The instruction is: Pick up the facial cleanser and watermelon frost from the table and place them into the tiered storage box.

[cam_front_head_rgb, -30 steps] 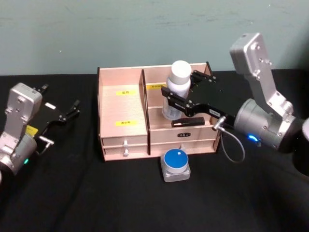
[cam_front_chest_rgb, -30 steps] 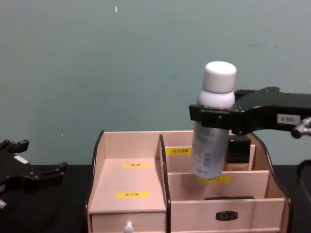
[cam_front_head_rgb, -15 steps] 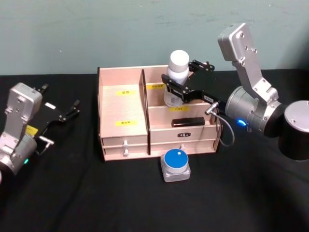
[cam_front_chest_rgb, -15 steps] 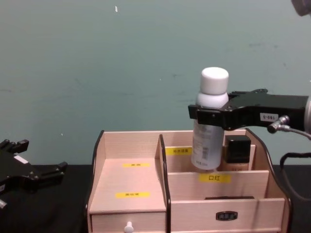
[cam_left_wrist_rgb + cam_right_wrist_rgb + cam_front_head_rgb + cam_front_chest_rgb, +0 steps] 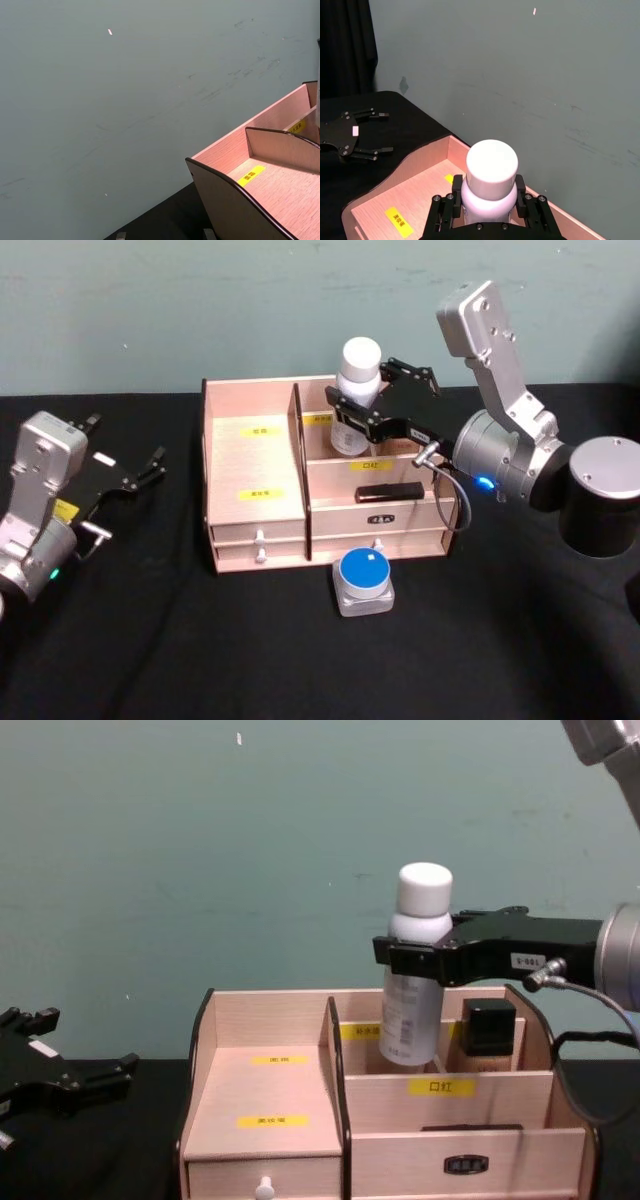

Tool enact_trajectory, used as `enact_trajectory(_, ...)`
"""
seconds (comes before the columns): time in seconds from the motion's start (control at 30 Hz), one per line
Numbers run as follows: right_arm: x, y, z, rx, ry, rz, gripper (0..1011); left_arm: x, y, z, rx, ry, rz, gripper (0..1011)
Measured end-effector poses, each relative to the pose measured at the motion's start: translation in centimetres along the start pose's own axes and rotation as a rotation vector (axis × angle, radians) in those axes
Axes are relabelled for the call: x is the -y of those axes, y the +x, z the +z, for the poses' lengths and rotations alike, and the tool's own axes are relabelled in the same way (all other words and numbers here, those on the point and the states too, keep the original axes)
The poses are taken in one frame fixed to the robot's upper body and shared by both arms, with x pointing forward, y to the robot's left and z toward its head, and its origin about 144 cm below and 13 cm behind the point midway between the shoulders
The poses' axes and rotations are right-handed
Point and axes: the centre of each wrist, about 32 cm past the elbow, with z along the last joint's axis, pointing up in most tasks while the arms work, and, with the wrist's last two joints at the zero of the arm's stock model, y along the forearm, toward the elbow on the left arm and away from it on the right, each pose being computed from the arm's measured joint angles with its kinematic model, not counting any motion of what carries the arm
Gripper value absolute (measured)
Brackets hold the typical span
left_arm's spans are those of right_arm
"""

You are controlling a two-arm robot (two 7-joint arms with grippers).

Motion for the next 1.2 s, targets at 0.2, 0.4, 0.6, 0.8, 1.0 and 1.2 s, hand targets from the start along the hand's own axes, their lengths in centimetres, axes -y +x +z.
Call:
enact_trajectory(0.2,-0.6,0.1,0.0,0.003,0.0,0.001,602,0.0,0.0,0.0,0.0,0.0,0.0,1001)
enact_trajectory(0.4,-0.9,0.1,-0.2,0.004,-0.007,0.004,602,0.0,0.0,0.0,0.0,0.0,0.0,1001)
enact_trajectory(0.6,-1.2,0.3,-0.6,-0.002,-0.017,0.003,602,0.0,0.0,0.0,0.0,0.0,0.0,1001)
enact_trajectory(0.8,-1.5,0.3,-1.0,-0.013,-0.025,0.002,602,0.0,0.0,0.0,0.0,0.0,0.0,1001)
enact_trajectory(1.0,-1.8,0.4,-1.6,-0.032,-0.038,0.007,602,0.0,0.0,0.0,0.0,0.0,0.0,1001)
enact_trajectory(1.2,-1.9,0.4,-2.2,-0.053,-0.054,0.013,602,0.0,0.0,0.0,0.0,0.0,0.0,1001)
